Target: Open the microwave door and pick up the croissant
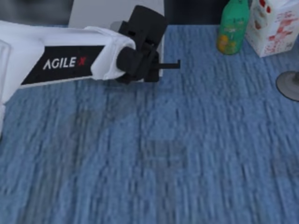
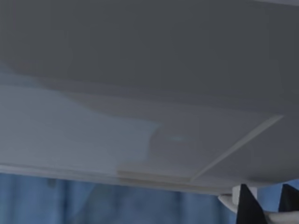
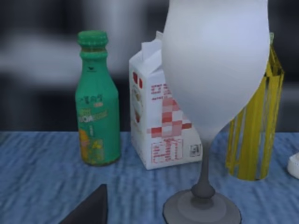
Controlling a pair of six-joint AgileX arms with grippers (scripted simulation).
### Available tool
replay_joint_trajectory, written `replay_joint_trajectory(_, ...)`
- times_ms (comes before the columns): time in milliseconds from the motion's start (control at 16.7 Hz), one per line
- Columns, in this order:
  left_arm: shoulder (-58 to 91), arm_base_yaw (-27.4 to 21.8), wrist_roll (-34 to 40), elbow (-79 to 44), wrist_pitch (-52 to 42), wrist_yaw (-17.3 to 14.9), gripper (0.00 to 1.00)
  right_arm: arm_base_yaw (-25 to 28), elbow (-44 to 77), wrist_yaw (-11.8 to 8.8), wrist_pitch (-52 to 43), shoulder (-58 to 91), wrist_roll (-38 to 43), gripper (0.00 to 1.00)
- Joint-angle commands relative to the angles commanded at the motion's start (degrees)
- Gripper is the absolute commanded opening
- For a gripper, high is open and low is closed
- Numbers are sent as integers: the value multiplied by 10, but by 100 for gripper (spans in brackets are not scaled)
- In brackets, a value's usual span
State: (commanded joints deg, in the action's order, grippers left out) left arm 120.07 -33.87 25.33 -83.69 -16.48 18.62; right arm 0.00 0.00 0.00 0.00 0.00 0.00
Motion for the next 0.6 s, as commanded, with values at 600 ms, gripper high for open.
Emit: replay_joint_trajectory(600,-18,2,-20,23,18,-16,0,0,0,0,0,0,0,100)
